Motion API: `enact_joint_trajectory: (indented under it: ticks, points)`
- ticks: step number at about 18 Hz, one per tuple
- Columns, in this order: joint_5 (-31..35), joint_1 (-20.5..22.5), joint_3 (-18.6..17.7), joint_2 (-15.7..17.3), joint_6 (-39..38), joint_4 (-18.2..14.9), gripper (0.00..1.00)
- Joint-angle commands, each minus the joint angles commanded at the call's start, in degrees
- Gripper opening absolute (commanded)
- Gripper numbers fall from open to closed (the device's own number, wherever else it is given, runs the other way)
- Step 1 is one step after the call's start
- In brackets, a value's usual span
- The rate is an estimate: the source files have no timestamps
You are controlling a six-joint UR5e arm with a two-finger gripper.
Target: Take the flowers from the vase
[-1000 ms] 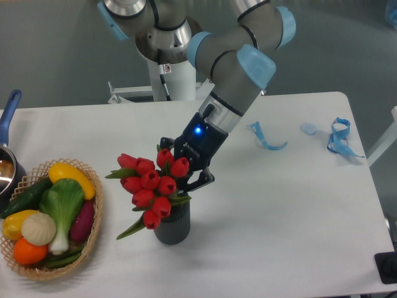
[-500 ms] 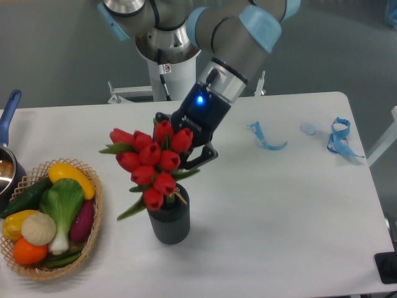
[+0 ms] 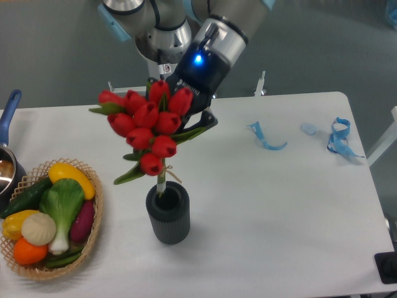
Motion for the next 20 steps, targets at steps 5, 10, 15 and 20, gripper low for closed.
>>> enact_joint_trajectory:
  ticks: [5, 10, 15, 20]
  points:
    - [-2.5, 7.6, 2.2, -3.8, 1.4, 0.3, 0.32]
    - [-2.3, 10.8, 3.8, -9.3, 11.2, 0.4, 0.32]
    - [-2.1, 12.8, 3.7, -10.6, 15.3, 0.3, 0.32]
    - [-2.1, 12.9, 2.5, -10.5, 15.3, 0.3, 0.32]
